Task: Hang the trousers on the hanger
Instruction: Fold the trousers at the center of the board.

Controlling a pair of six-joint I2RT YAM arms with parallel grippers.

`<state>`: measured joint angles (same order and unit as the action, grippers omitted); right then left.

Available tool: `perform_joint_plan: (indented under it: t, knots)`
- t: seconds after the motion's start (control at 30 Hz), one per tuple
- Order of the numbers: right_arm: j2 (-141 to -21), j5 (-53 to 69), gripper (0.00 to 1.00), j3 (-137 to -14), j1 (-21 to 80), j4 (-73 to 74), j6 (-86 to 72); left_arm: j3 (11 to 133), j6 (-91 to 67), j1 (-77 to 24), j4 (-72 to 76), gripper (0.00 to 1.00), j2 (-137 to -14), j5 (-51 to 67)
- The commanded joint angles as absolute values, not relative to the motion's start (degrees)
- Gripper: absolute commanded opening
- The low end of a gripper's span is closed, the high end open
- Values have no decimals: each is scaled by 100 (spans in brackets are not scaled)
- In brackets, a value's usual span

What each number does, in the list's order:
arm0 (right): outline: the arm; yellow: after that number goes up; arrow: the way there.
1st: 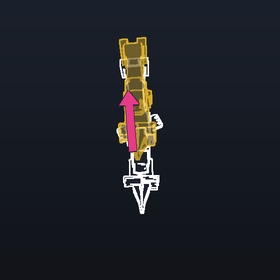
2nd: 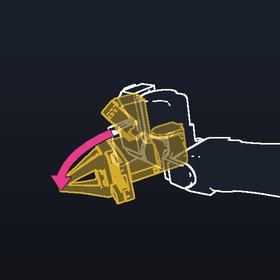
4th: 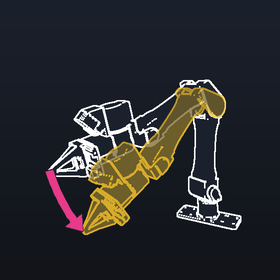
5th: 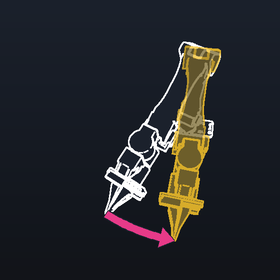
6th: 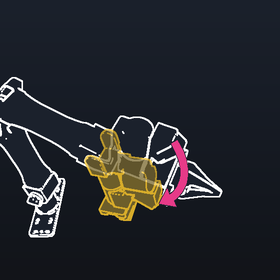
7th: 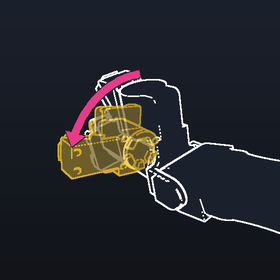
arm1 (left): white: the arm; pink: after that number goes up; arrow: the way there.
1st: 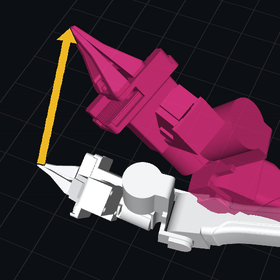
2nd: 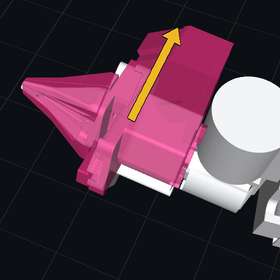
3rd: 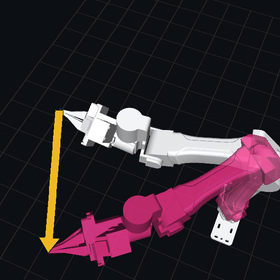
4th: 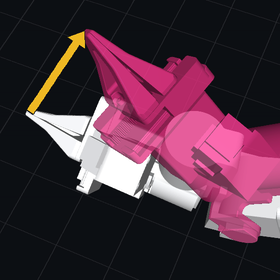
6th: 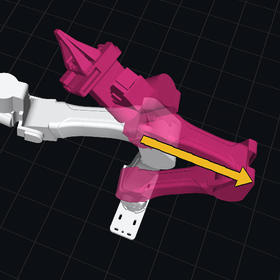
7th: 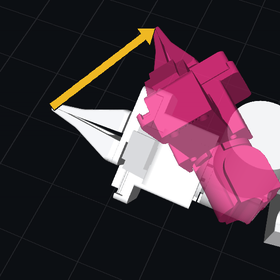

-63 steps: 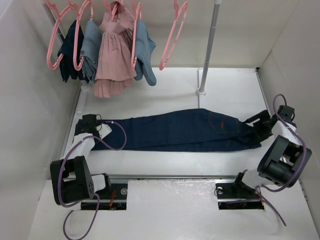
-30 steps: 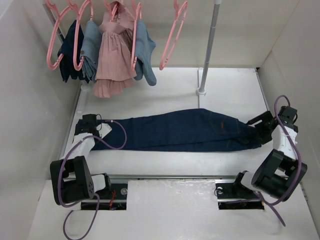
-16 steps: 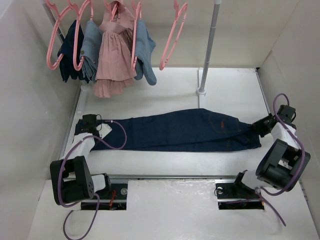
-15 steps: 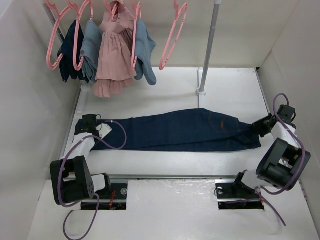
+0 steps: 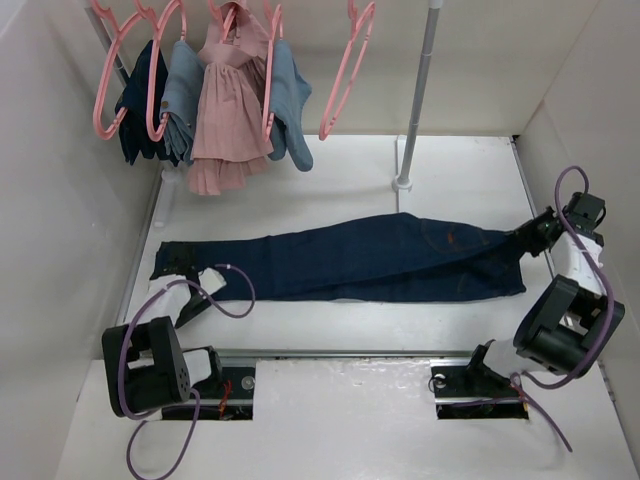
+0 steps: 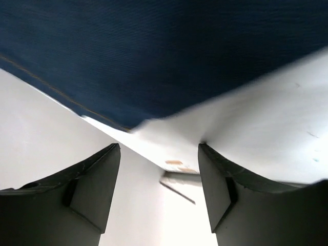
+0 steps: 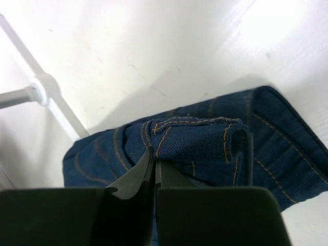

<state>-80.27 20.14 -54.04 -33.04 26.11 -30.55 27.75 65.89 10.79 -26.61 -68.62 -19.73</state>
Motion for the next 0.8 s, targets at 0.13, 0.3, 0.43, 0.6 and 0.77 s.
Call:
perform_joint_plan:
  t: [0.13, 0.3, 0.43, 0.6, 0.77]
  knots:
    - [-7787, 2268, 0, -5977, -3340, 2575, -2865, 2997, 7066, 1257, -2039, 61, -6803, -670]
    - [-7734, 2320, 0, -5977, -3278, 2523, -2812, 2637, 7628, 1257, -1742, 61, -7057, -562]
    - [-7682, 2320, 0, -5924, -3278, 2522, -2812, 2583, 7690, 1362, -1301, 36, -7487, -633]
    - [-7576, 2320, 0, -6082, -3278, 2680, -2752, 3005, 7418, 1660, -1888, 0, -7849, -633]
    - [-7523, 2162, 0, -6424, -3278, 2786, -2698, 3138, 7567, 1863, -2670, 0, -7392, -633]
